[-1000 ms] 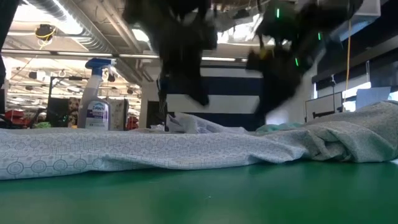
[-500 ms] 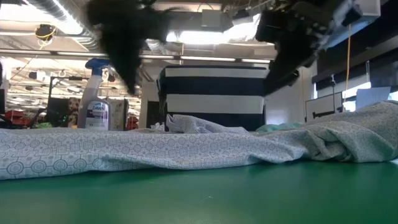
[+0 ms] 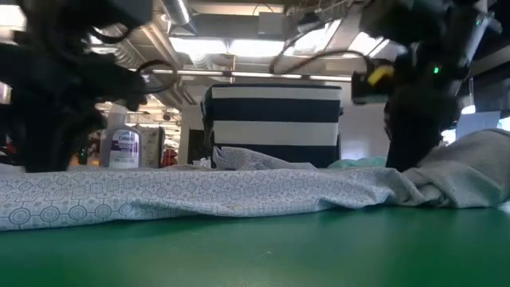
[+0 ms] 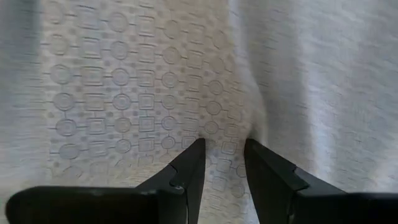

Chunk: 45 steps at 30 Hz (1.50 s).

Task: Fold laundry
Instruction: Fold the white polo shirt

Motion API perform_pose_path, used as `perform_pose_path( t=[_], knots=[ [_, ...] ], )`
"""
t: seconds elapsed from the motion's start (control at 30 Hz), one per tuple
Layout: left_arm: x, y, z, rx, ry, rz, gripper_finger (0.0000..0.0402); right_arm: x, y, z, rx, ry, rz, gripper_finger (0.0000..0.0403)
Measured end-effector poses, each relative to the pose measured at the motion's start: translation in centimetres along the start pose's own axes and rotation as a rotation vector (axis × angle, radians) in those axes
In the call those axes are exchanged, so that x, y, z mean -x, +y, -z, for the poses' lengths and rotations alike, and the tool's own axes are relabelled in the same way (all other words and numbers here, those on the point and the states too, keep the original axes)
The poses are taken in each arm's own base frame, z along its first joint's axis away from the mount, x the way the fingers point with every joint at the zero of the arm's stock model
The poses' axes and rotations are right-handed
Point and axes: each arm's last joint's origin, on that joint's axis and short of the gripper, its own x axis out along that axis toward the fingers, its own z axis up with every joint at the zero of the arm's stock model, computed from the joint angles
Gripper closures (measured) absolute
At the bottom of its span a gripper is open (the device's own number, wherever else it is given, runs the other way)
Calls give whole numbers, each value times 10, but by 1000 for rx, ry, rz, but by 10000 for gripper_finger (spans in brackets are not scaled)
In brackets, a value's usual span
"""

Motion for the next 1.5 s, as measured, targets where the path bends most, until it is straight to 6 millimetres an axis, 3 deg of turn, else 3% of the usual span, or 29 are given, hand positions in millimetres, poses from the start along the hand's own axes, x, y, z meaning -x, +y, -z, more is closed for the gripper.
perform_pose_path(
  t=[0.23,0.47,0.73,0.87,1.03,1.2,1.33,1.5],
  knots=[
    [-9,-34,21,98,-82,150,294,-30,-7,-12,100,5,42,238],
    [-8,-60,44,259,-140,226,294,-43,-18,-47,266,-220,-2,252],
    [-7,-66,48,363,-174,248,294,-76,-65,-85,372,-332,32,272],
    [-6,-66,43,405,-202,270,294,-81,-96,-102,442,-319,117,276],
    [-6,-61,31,451,-232,285,294,-71,-139,-136,449,-290,253,276],
    [-4,-49,14,507,-205,307,294,-38,-163,-170,327,-262,222,276],
    [5,-41,5,476,-198,340,294,-2,-154,-178,261,-234,25,276],
    [18,-33,7,430,-212,307,294,19,-123,-161,211,-116,-136,276]
  ],
)
